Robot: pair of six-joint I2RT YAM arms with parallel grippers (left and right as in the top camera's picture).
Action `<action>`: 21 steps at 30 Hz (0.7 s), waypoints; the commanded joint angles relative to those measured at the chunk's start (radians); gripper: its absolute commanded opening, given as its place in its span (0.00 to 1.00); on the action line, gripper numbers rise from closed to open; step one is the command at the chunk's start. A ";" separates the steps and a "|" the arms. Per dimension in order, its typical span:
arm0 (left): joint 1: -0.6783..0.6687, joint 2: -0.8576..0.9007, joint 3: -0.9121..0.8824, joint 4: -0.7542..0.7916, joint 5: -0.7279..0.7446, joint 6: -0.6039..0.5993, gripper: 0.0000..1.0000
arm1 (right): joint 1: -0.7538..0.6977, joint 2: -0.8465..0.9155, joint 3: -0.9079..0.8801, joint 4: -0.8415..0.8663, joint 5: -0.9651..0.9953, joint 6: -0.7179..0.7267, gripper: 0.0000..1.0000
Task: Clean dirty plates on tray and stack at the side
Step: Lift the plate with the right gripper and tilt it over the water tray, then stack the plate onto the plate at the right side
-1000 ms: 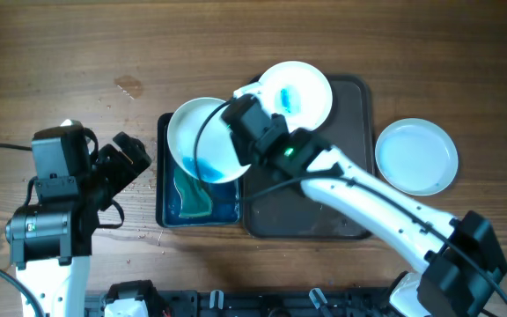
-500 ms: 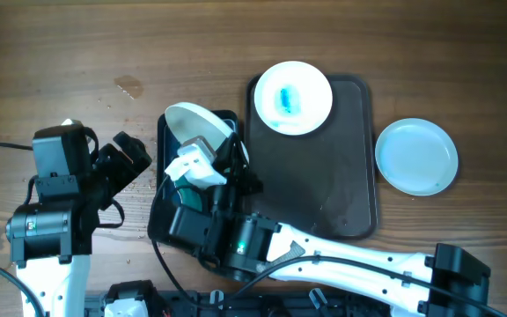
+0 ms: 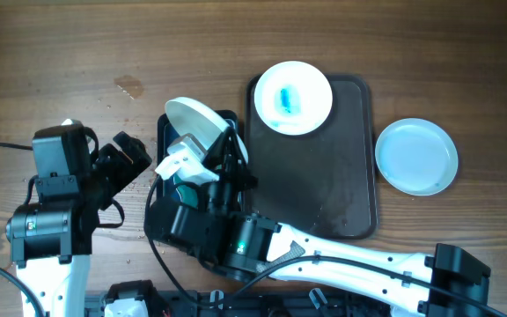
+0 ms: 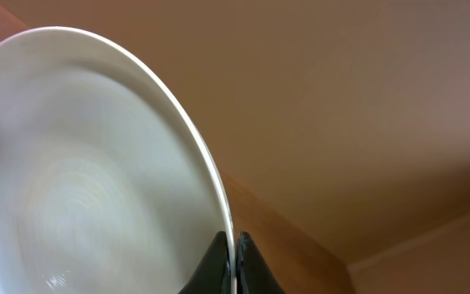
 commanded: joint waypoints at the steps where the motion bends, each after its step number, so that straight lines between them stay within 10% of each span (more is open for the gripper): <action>1: 0.007 0.001 0.015 0.002 0.001 0.005 1.00 | 0.005 -0.030 0.026 0.051 0.029 -0.079 0.04; 18: 0.007 0.001 0.015 0.002 0.001 0.005 1.00 | 0.005 -0.030 0.026 0.106 0.029 -0.121 0.04; 21: 0.007 0.001 0.015 0.002 0.001 0.005 1.00 | -0.008 -0.030 0.024 0.082 0.006 0.050 0.04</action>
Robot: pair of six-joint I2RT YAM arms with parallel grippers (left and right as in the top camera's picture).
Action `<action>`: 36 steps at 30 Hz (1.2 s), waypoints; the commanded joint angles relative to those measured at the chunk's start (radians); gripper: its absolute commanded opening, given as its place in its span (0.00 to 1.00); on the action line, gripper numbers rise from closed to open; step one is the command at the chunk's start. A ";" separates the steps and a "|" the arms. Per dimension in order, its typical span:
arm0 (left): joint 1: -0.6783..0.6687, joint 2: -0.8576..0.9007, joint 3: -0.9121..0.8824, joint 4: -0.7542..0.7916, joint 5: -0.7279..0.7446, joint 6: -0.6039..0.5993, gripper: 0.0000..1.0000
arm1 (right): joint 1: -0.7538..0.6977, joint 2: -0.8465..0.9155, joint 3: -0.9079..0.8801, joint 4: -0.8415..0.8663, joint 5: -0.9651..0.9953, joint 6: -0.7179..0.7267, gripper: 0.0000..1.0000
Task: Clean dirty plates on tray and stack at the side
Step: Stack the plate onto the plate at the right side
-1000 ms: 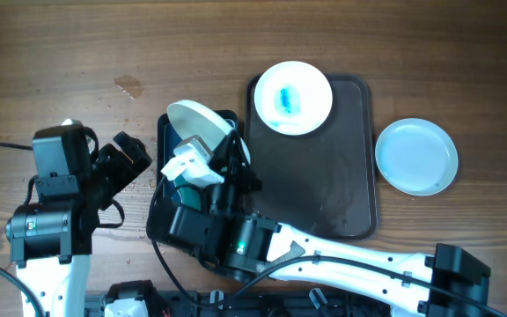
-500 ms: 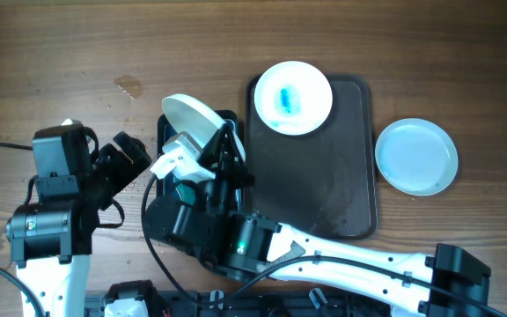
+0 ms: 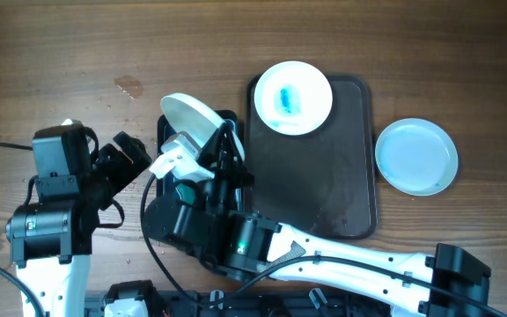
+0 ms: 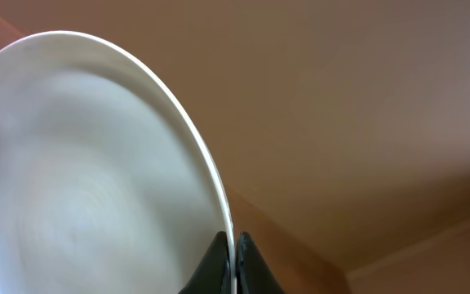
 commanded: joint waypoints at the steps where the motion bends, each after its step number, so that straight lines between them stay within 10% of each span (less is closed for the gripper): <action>1: 0.006 0.001 0.015 0.002 0.001 0.005 1.00 | -0.013 -0.028 0.024 -0.071 -0.044 0.233 0.04; 6: 0.006 0.001 0.015 0.002 0.001 0.005 1.00 | -0.256 -0.066 0.024 -0.483 -0.571 0.813 0.04; 13: 0.006 0.001 0.015 0.002 0.001 0.005 1.00 | -1.053 -0.516 0.024 -0.673 -1.265 0.746 0.04; 21: 0.006 0.001 0.015 0.002 0.001 0.005 1.00 | -1.796 -0.349 -0.187 -0.812 -1.360 0.718 0.04; 26: 0.006 0.001 0.015 0.002 0.001 0.005 1.00 | -1.818 -0.171 -0.383 -0.661 -1.424 0.708 0.04; 28: 0.006 0.001 0.015 0.002 0.001 0.005 1.00 | -1.818 -0.192 -0.362 -0.655 -1.427 0.692 0.43; 31: 0.006 0.001 0.015 0.002 0.001 0.005 1.00 | -1.778 -0.299 -0.279 -0.685 -1.506 0.625 0.50; 36: 0.006 0.001 0.015 0.002 0.001 0.005 1.00 | -1.321 -0.462 -0.146 -0.650 -1.700 0.481 0.57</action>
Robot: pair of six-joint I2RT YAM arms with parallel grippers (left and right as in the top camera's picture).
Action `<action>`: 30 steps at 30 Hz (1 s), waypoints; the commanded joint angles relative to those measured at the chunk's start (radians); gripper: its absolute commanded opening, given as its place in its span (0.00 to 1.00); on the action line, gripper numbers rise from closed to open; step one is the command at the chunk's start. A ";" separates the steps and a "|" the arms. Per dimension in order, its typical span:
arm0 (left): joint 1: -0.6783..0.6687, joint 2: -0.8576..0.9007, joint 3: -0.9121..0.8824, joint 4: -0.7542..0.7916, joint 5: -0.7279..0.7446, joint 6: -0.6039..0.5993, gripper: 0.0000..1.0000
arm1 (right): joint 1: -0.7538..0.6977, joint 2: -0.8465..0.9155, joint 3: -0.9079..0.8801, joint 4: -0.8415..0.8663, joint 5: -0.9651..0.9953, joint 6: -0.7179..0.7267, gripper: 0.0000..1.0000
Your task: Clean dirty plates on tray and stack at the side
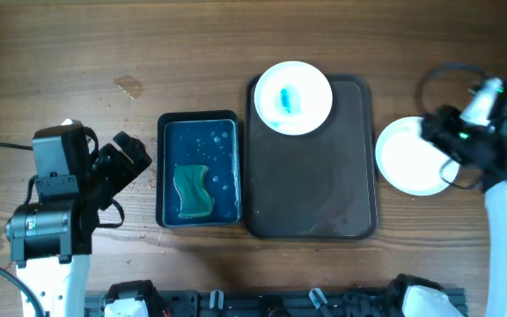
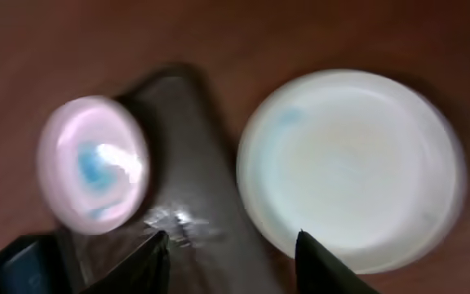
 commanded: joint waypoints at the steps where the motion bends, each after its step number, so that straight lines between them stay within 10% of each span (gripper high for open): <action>1: 0.006 0.000 0.015 0.002 0.001 0.005 1.00 | 0.306 0.010 0.044 0.041 -0.015 -0.064 0.60; 4: 0.006 0.000 0.015 0.002 0.001 0.005 1.00 | 0.525 0.197 0.044 0.174 0.294 -0.111 0.66; 10: 0.006 0.000 0.015 0.002 0.001 0.005 1.00 | 0.474 0.676 0.044 0.663 0.298 -0.168 0.64; 14: 0.006 0.000 0.015 0.002 0.001 0.005 1.00 | 0.460 0.816 0.044 0.771 0.295 -0.160 0.44; 15: 0.006 0.000 0.015 0.002 0.001 0.005 1.00 | 0.459 0.826 0.044 0.776 0.296 -0.135 0.15; 16: 0.006 0.000 0.015 0.002 0.001 0.005 1.00 | 0.459 0.824 0.044 0.776 0.295 -0.111 0.04; 28: 0.006 0.000 0.015 0.002 0.001 0.005 1.00 | 0.461 -0.027 -0.040 -0.078 0.264 0.170 0.04; 30: 0.006 0.000 0.015 0.002 0.001 0.005 1.00 | 0.461 -0.029 -0.218 0.013 0.207 0.261 0.04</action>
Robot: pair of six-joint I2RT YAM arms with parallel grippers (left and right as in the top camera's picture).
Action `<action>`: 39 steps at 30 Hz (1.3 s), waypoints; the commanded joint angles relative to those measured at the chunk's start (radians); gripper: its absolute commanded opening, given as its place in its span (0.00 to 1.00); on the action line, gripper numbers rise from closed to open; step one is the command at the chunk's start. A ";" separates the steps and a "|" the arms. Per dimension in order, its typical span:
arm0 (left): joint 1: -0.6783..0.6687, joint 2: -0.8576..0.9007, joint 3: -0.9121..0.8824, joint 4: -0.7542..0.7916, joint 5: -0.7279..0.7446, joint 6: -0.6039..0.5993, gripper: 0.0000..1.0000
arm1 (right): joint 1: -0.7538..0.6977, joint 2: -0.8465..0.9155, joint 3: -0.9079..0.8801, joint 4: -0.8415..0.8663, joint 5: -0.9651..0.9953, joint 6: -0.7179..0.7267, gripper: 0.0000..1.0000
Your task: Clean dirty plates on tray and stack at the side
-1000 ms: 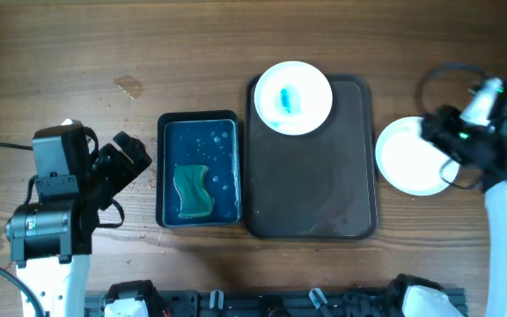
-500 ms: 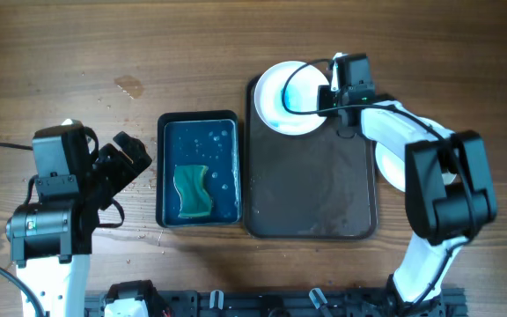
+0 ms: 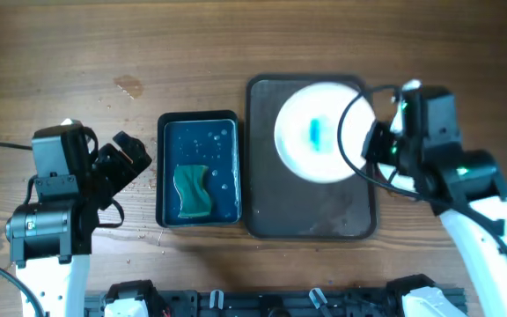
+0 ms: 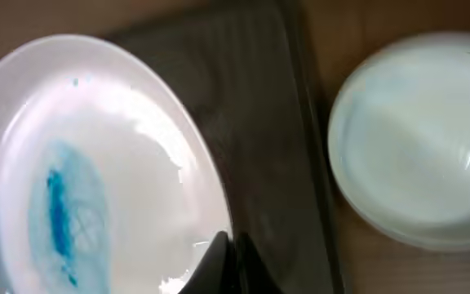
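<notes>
A white plate with a blue smear (image 3: 317, 132) hangs tilted over the dark tray (image 3: 311, 211). My right gripper (image 3: 365, 146) is shut on its right rim. The right wrist view shows the same plate (image 4: 96, 163) with the jaws (image 4: 233, 247) pinched on its edge above the tray (image 4: 259, 106). Clean white plates (image 4: 419, 139) lie stacked on the wood just right of the tray; in the overhead view my right arm hides them. My left gripper (image 3: 130, 151) rests at the left of the table, open and holding nothing.
A dark basin (image 3: 198, 132) of blue water with a green sponge (image 3: 192, 189) in it stands left of the tray. My left arm's base (image 3: 51, 211) fills the near left corner. A small wet spot (image 3: 130, 85) marks the wood at the far left.
My right gripper was open over the clean plates at the right, and the smeared plate lay at the tray's far left corner. Now it is shut on that plate's rim, held over the tray's far middle.
My right gripper held a white plate on edge over the basin for two moments. Then that plate lay on the plate right of the tray and the gripper was open above it. Now it holds the blue-smeared plate above the tray. The left arm stayed still.
</notes>
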 commanded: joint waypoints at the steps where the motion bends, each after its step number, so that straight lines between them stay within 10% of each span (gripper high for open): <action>1: 0.006 0.000 0.012 0.003 0.002 0.005 1.00 | -0.001 0.047 -0.305 0.211 -0.130 0.162 0.04; 7: 0.006 0.010 0.008 -0.029 0.178 -0.002 1.00 | -0.001 0.110 -0.537 0.610 -0.161 0.015 0.15; 8: 0.006 0.017 0.008 -0.041 0.178 0.006 1.00 | -0.001 0.110 -0.526 0.587 -0.161 -0.002 0.32; 13: -0.147 0.183 0.007 -0.082 0.172 0.137 0.87 | -0.001 0.047 -0.218 0.206 -0.169 -0.144 0.32; 19: -0.354 0.602 0.007 -0.024 -0.006 -0.004 0.35 | -0.001 -0.024 -0.134 0.085 -0.292 -0.140 0.32; 22: -0.392 0.785 0.007 0.043 0.033 -0.003 0.30 | -0.001 -0.023 -0.134 0.069 -0.292 -0.141 0.32; 25: -0.388 0.919 0.008 0.151 -0.018 -0.004 0.04 | -0.001 -0.012 -0.134 0.068 -0.292 -0.140 0.33; 30: -0.378 0.827 0.077 0.045 -0.018 0.001 0.04 | -0.002 -0.012 -0.134 0.054 -0.252 -0.105 0.29; 34: -0.379 0.728 0.091 -0.012 -0.019 0.001 0.45 | -0.002 -0.006 -0.140 0.023 -0.155 -0.028 0.37; 39: -0.379 0.731 -0.131 0.181 -0.033 -0.015 0.39 | -0.002 0.113 -0.203 0.017 -0.155 -0.027 0.43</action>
